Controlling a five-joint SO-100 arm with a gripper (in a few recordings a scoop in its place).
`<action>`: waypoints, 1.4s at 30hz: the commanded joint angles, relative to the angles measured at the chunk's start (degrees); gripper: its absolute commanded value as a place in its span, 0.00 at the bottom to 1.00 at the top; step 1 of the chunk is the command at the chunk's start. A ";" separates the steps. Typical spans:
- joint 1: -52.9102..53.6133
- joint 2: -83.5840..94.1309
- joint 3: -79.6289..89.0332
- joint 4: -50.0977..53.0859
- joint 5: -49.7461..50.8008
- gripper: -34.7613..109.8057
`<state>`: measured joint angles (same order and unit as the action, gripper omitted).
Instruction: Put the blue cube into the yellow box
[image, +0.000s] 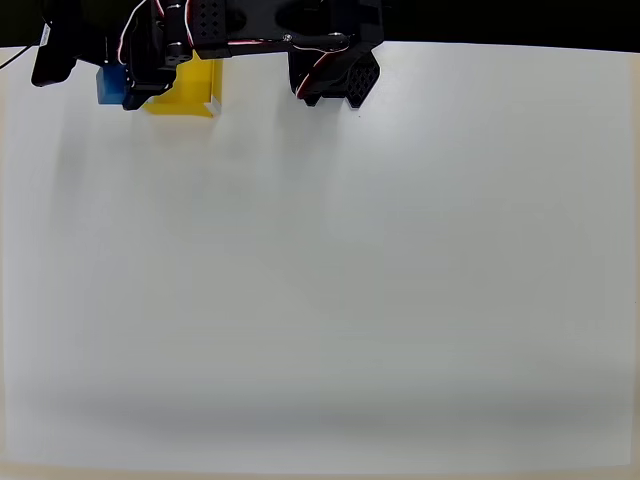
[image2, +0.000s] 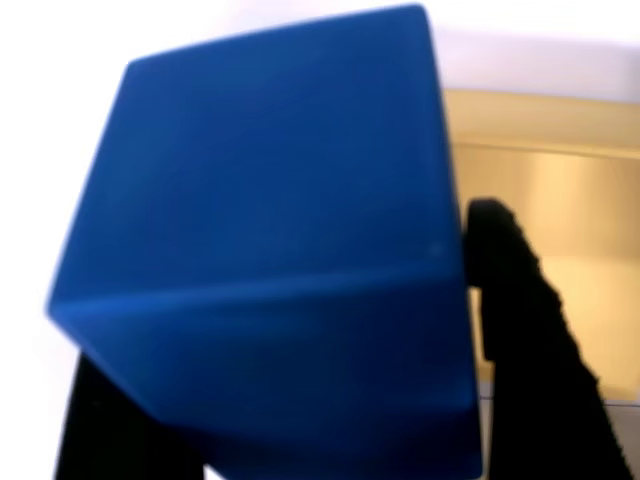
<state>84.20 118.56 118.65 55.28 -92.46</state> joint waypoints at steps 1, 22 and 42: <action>3.52 7.47 2.37 -3.34 -1.05 0.26; 7.65 18.11 21.27 -6.33 1.76 0.26; 8.17 10.02 27.95 -16.79 0.70 0.28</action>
<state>90.70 127.18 147.39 40.17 -90.70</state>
